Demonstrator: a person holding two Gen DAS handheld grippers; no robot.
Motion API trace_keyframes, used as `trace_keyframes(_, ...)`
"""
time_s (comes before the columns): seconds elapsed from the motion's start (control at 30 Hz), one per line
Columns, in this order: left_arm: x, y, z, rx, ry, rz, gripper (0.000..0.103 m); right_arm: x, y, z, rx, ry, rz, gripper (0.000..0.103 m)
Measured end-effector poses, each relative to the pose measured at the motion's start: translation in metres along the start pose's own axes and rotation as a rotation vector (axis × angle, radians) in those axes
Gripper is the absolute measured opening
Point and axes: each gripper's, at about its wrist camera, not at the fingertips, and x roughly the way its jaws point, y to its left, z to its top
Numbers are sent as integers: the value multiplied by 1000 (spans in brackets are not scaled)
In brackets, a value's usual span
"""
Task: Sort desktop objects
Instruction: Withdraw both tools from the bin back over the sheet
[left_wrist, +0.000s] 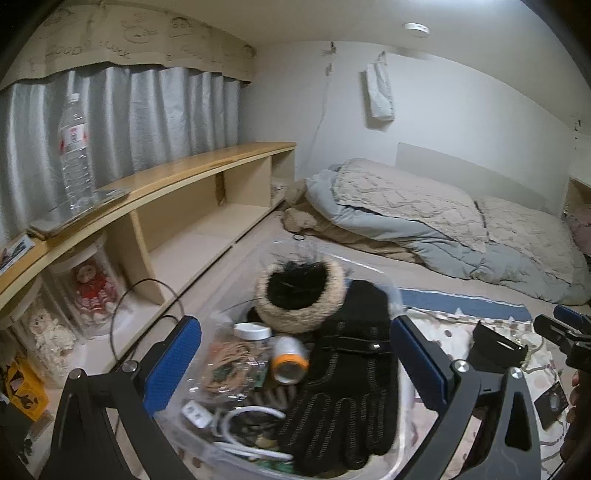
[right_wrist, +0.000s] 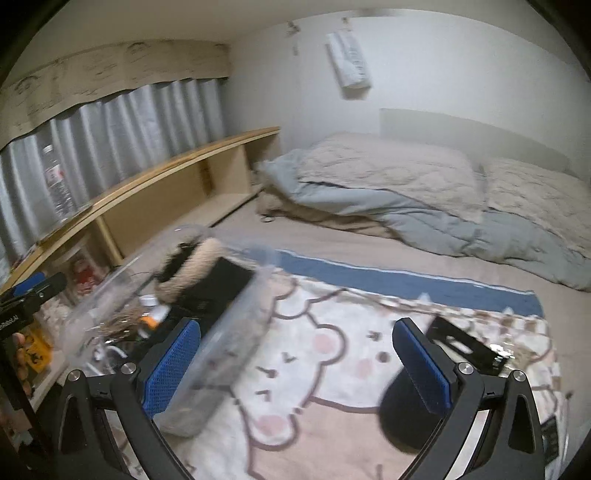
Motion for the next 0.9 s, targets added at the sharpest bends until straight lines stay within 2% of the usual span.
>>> trace_keyframes(0.43, 1, -73, -1, 75, -22, -89, 103, -42, -95, -7, 113, -19, -131, 103)
trace_keyframes(0.67, 5, -100, -2, 75, -18, -145, 103, -63, -137, -15, 159, -46, -200, 103)
trace_keyframes(0.9, 11, -131, -1, 86, -40, -170, 103, -72, -180, -28, 215, -28, -273, 103)
